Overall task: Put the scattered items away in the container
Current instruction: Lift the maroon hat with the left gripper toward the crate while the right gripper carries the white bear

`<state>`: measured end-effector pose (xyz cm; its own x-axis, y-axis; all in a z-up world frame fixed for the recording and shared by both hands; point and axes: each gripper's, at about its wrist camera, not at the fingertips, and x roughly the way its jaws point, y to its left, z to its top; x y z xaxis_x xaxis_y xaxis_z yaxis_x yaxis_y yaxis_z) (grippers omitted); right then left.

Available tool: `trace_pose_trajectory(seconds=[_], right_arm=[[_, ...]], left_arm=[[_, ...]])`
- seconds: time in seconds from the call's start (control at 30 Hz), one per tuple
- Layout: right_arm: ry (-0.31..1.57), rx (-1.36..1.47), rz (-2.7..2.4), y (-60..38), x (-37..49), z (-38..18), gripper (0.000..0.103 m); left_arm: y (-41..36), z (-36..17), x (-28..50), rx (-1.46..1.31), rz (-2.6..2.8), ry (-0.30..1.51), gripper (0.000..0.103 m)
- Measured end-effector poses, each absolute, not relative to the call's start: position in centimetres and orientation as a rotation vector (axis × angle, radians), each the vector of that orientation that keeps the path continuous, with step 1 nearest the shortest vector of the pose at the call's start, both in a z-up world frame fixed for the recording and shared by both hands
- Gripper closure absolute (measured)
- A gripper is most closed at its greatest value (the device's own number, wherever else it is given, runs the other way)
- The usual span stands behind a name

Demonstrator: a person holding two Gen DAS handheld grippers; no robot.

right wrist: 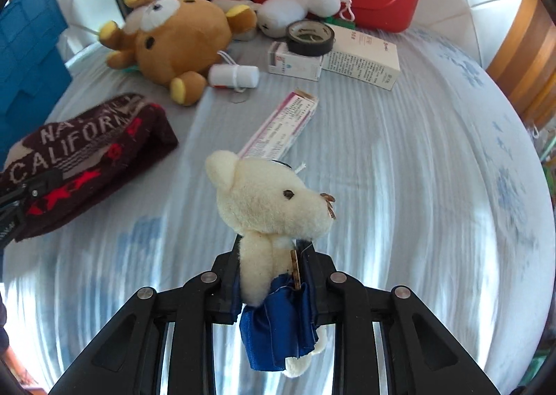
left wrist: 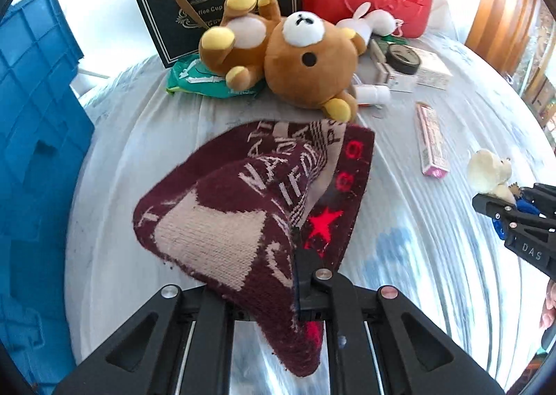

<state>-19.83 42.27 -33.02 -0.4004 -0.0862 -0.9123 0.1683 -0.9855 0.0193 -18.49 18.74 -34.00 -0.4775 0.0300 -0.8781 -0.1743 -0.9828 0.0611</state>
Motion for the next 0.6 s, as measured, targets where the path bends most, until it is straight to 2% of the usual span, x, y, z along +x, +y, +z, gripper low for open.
trace_pose_trajectory(seconds=[0.6], right_arm=[[0.068,1.548,-2.533,42.1,-12.3,-22.6,0.077]], left_arm=[[16.8,-25.3,-11.2,-1.467,2.623,0.144,0.094]])
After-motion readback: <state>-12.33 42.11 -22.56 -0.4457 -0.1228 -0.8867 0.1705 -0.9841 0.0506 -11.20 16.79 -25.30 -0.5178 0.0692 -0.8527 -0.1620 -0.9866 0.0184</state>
